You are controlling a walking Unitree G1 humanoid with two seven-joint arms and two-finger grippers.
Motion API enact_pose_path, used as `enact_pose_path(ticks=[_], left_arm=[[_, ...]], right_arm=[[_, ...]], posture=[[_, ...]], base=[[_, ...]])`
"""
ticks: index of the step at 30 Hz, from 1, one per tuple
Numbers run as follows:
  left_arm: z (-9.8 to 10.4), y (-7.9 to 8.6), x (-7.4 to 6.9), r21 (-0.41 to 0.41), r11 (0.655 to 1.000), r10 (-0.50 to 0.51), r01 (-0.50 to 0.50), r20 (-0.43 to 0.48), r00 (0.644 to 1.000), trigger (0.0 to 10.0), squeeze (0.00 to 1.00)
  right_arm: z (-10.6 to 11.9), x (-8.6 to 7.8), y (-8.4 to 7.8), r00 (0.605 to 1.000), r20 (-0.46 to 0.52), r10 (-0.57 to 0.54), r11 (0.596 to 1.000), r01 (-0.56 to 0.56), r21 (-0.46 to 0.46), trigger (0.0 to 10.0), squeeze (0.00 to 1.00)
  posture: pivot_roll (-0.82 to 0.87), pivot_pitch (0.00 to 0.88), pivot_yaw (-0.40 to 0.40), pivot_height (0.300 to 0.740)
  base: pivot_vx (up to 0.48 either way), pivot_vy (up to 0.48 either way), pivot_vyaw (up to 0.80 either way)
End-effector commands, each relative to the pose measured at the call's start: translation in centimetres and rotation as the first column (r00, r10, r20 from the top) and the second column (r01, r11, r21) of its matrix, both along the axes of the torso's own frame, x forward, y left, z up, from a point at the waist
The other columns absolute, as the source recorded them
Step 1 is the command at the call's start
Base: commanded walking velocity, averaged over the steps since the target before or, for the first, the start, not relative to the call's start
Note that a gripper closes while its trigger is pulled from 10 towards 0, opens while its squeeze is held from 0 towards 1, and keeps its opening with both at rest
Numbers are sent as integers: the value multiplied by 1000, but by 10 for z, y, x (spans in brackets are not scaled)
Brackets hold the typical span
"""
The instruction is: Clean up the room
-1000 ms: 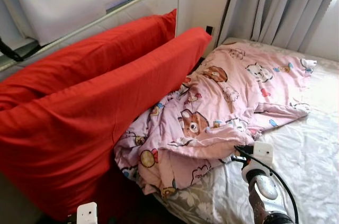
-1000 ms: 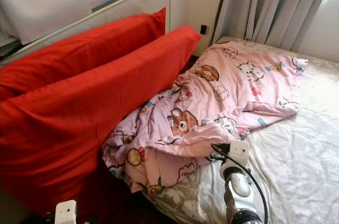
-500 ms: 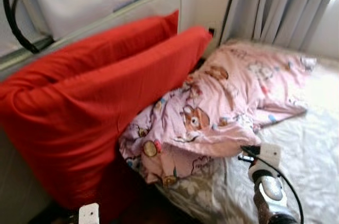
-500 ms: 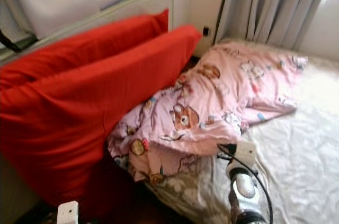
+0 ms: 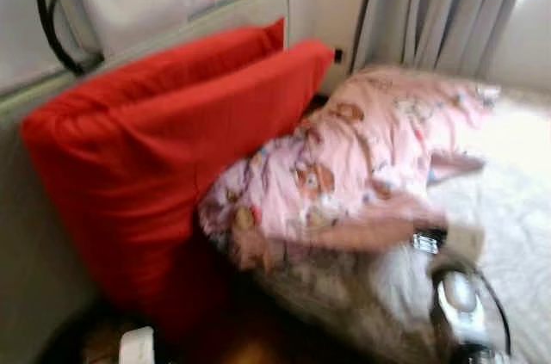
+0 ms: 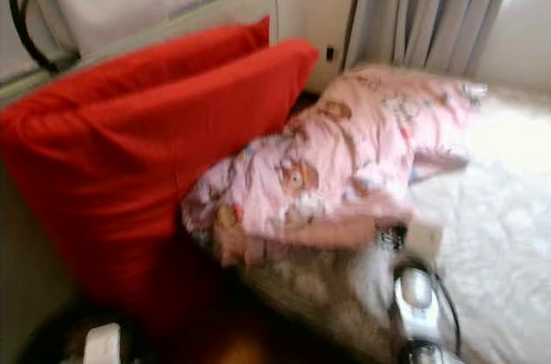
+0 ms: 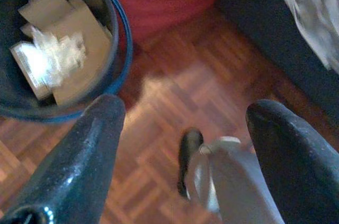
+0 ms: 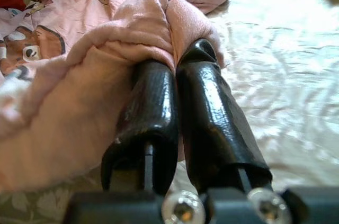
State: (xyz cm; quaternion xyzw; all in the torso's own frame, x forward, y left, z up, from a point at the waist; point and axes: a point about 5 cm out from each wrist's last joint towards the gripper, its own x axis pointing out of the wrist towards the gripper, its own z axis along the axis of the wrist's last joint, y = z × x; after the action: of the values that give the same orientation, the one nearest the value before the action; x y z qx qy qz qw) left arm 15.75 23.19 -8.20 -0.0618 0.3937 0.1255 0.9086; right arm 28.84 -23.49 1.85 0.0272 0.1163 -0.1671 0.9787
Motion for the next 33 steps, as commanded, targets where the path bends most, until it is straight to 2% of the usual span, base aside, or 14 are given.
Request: enact_pose_path(ticks=[1, 4, 20, 21, 25, 27, 33], left_arm=[[0, 2, -2, 8, 1000, -11, 11, -6, 1000, 10000, 0], [-1, 2, -3, 9, 1000, -10, 10, -8, 1000, 10000, 0], [0, 1, -1, 14, 1000, -11, 11, -5, 1000, 10000, 0], [0, 1, -2, 14, 1000, -9, 9, -7, 1000, 10000, 0], [-1, 1, -2, 15, 1000, -7, 7, -11, 1000, 10000, 0], [-1, 1, -3, 15, 1000, -6, 6, -16, 1000, 10000, 0], [-2, 0, -5, 12, 1000, -9, 9, -23, 1000, 10000, 0]], right_arm=[[5, 3, 0, 1000, 27, -8, 1000, 8, -10, 10000, 0], [3, 0, -2, 999, 20, -28, 999, 29, -17, 10000, 0], [-2, -9, -17, 991, -20, -133, 990, 132, -50, 10000, 0], [1, -12, -25, 980, 5, -199, 977, 199, -80, 10000, 0], [8, -15, -37, 960, 47, -274, 952, 278, -129, 10000, 0], [11, -22, -48, 935, 78, -345, 921, 353, -163, 10000, 0], [6, -35, -53, 923, 83, -376, 898, 385, -213, 10000, 0]], posture=[[-8, 0, -19, 740], [-7, 0, -20, 740], [-6, 0, -24, 740], [-4, 0, -25, 740], [-2, 0, -25, 740], [-5, 0, -27, 740], [-10, 0, -26, 740]], base=[[0, 0, 0], [-301, 0, 0], [0, 0, 0], [0, 0, 0], [0, 0, 0], [0, 0, 0], [0, 0, 0]])
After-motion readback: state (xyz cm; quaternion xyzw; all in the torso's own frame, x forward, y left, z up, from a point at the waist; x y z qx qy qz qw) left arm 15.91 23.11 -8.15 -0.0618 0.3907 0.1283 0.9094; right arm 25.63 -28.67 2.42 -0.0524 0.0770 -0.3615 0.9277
